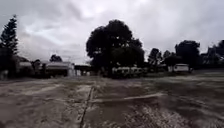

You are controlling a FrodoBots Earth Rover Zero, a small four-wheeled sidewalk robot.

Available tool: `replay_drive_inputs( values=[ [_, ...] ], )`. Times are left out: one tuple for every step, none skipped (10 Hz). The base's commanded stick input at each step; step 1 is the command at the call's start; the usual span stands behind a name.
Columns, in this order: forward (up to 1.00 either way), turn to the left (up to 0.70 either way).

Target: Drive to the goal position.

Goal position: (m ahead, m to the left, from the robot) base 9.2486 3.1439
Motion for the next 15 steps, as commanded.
replay_drive_inputs(
  values=[
    [0.5,0.0],
    [0.5,0.0],
    [0.5,0.0],
    [0.5,0.0],
    [0.5,0.0],
    [0.5,0.0],
    [0.5,0.0],
    [0.5,0.0],
    [0.5,0.0],
    [0.5,0.0],
    [0.5,0.0],
    [0.5,0.0],
    [0.5,0.0],
    [0.5,0.0],
    [0.5,0.0]
  ],
)
